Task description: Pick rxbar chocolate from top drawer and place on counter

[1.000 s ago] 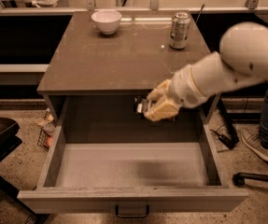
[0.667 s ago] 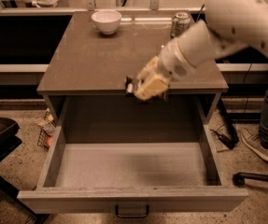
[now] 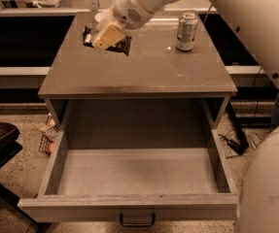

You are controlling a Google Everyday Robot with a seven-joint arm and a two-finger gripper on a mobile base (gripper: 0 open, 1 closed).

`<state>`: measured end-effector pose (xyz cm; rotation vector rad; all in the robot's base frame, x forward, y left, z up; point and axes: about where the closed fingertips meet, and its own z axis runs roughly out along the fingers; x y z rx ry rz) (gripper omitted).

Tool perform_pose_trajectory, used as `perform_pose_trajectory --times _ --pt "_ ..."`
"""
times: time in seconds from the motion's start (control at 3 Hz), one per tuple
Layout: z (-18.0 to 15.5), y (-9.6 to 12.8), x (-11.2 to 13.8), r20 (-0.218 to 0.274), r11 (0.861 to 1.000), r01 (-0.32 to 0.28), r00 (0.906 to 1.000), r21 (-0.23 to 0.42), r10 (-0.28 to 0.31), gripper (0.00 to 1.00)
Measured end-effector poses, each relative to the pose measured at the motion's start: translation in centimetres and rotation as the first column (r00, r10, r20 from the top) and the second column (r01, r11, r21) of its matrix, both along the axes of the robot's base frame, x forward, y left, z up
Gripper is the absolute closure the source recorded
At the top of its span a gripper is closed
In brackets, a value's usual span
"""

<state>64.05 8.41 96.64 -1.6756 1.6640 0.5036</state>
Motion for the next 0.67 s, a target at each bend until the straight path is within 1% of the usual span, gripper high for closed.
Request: perform_pose_trajectory --times 0.33,0.67 --pt "-0.16 3.55 2.74 0.057 0.998 0.058 0.9966 0.019 -0.059 1.0" --pt "-0.52 3.52 2.76 0.053 0.998 0.063 0.9965 0.02 -0.064 1.0"
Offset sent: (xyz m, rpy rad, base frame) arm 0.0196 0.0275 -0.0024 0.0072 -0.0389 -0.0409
